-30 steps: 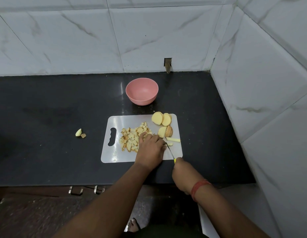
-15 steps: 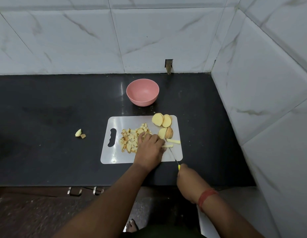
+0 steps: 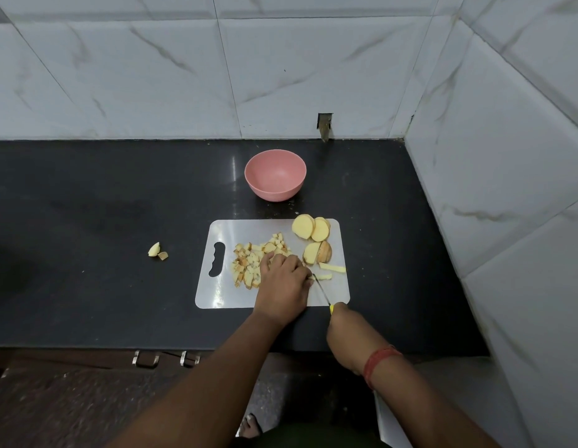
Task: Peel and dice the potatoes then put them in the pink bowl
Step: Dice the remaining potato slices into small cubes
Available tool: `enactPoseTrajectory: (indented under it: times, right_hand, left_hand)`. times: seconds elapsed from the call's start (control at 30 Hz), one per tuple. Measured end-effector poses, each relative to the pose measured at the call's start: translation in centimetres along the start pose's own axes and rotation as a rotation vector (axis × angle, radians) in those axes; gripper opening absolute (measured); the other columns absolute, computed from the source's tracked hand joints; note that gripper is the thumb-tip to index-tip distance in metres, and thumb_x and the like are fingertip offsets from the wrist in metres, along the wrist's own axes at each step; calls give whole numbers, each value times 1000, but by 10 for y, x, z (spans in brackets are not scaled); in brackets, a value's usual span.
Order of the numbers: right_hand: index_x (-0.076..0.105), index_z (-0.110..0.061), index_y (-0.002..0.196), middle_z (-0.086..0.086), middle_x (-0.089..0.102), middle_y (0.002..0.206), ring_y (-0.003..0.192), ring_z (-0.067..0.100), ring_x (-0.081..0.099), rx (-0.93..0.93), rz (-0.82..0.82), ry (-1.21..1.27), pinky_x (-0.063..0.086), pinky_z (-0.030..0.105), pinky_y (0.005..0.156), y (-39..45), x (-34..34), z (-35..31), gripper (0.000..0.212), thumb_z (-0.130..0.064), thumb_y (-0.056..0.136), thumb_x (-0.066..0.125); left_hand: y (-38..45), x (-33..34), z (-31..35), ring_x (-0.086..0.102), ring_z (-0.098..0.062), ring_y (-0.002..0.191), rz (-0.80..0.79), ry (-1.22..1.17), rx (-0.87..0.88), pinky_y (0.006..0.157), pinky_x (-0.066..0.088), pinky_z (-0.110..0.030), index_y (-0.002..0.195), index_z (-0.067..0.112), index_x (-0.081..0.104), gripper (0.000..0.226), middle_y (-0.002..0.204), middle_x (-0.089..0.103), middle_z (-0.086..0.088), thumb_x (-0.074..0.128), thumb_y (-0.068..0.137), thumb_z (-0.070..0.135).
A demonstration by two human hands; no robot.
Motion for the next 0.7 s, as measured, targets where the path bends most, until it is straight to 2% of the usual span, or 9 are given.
enactPoseTrajectory:
  times: [0.07, 0.13, 0.23, 0.27, 0.33, 0.43, 0.57, 0.63, 0.7]
  right_hand:
    - [32, -13, 96, -2, 39, 70, 56, 9, 37, 7, -13, -2, 23, 24, 46, 1, 1, 0, 8, -8, 94, 38]
    - [35, -12, 101, 3, 50, 81, 63, 15, 44, -5, -47, 8, 27, 23, 48, 1, 0, -2, 7, -9, 96, 38]
    - [43, -5, 121, 16, 57, 113, 87, 26, 51, -14, -92, 48, 43, 29, 68, 1, 1, -2, 25, -11, 97, 39]
    - [43, -3, 124, 17, 57, 116, 90, 27, 52, -11, -99, 43, 45, 31, 75, -1, 1, -1, 29, -11, 97, 38]
    - [43, -2, 127, 17, 57, 118, 92, 28, 53, -9, -126, 19, 45, 33, 80, -7, 2, 4, 31, -11, 98, 37]
    - [47, -3, 124, 17, 59, 117, 93, 28, 55, -2, -148, 30, 43, 31, 78, -14, -7, 12, 30, -13, 99, 36]
    - [50, -7, 112, 14, 60, 105, 86, 26, 58, 10, -17, 165, 43, 28, 68, -17, -37, 10, 24, -18, 101, 33]
    - [48, -11, 103, 10, 59, 95, 77, 23, 59, 27, 77, 265, 42, 27, 58, -17, -51, 11, 19, -24, 102, 34]
    - [46, -14, 100, 7, 56, 91, 70, 20, 57, 25, 141, 334, 43, 28, 55, -16, -60, 13, 17, -27, 101, 35]
  left_hand:
    - [0, 0, 1, 52, -22, 92, -5, 4, 0, 108, 31, -49, 90, 21, 72, 14, 91, 56, 4, 62, 91, 31]
    - [0, 0, 1, 52, -22, 92, -7, 6, 0, 108, 31, -49, 90, 21, 71, 15, 91, 57, 4, 61, 92, 31]
    - [0, -1, 2, 51, -21, 93, -14, 22, 3, 109, 32, -50, 89, 21, 69, 16, 91, 57, 5, 59, 93, 33]
    - [0, -1, 3, 51, -21, 93, -15, 32, 6, 109, 32, -50, 88, 21, 68, 16, 92, 56, 5, 59, 93, 33]
    - [-1, -2, 4, 51, -22, 92, -8, 50, 0, 107, 34, -50, 86, 19, 66, 15, 92, 56, 3, 58, 92, 31]
    - [1, -6, 2, 48, -25, 92, 7, 84, -25, 103, 37, -50, 87, 17, 63, 11, 94, 55, -1, 56, 88, 25]
    - [0, -8, 9, 51, -29, 94, 31, 107, 19, 104, 37, -52, 101, 15, 62, 22, 100, 55, -5, 54, 81, 14]
    - [1, -6, 18, 52, -30, 96, 28, 123, 125, 106, 35, -54, 108, 16, 62, 27, 103, 56, -5, 52, 83, 14]
    - [3, -2, 30, 51, -30, 98, 19, 139, 283, 106, 35, -58, 111, 19, 64, 29, 108, 57, -4, 50, 86, 18]
Point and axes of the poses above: each hand's wrist, its own y-axis towards the middle knuckle, its own x-axis out of the palm, z = x × y, the point moved 4 cm from there along y, towards the middle knuckle
